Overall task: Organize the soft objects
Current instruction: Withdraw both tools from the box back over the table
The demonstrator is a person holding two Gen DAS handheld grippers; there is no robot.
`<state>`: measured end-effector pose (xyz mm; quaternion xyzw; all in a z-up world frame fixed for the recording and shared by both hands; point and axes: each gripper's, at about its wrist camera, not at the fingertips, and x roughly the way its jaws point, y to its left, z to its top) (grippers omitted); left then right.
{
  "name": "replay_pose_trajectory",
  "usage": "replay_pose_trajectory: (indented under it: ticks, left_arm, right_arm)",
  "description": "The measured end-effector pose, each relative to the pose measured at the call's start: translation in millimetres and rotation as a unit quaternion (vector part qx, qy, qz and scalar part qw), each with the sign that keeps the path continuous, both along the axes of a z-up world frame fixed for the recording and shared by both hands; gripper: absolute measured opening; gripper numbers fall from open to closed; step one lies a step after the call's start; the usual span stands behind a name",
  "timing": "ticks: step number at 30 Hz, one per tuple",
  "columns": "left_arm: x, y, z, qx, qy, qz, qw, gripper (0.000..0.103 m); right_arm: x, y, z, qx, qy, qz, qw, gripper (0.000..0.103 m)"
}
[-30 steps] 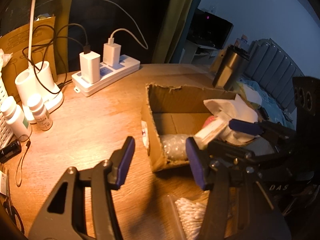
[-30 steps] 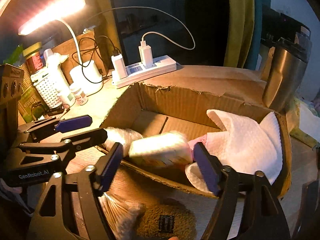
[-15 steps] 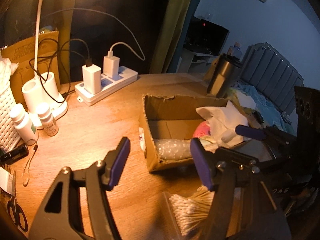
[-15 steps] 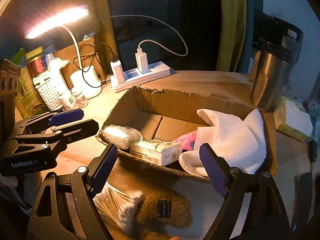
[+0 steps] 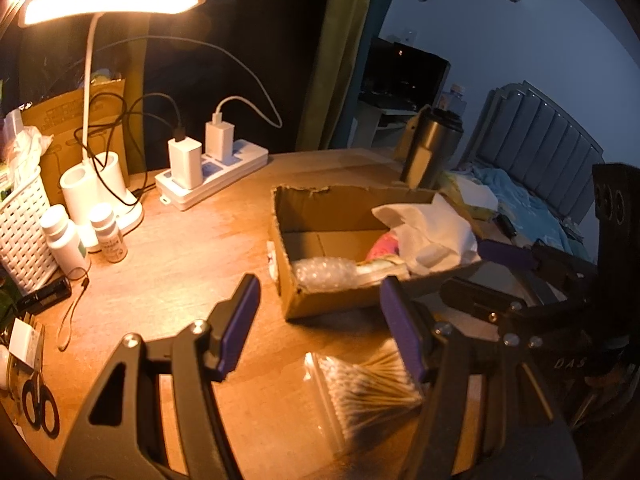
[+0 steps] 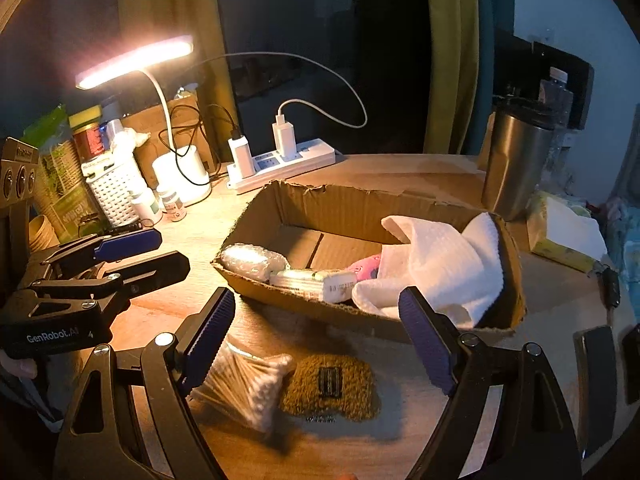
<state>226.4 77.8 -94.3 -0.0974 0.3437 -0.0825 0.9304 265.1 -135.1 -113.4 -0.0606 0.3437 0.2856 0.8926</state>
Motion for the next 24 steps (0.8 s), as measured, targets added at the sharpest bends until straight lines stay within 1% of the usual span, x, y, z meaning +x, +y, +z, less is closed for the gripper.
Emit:
replay_pose_trajectory:
  ticks: [10,20,24]
  left_arm:
    - [-19.2,-10.9,2.9,0.006,-0.004,0.003,1.0000,0.064]
    - [-41.2,-31.4,-1.9,0.016,-0.002,-0.002,0.9999,0.064]
    - [-49.4,-39.4,-6.6,0.019,0.001,-0.003,0.9998,0.064]
  right_arm:
    - [-20.3,-21.2,1.0,0.014,-0.006,-0.008,1.000,0.086]
    - [-42.5,-44.5,-8.7,0.022,-0.003,-0.014,1.000,0.086]
    - [-51.2,-51.2,-14.5,0.018,-0.001,-0.015,1.000,0.086]
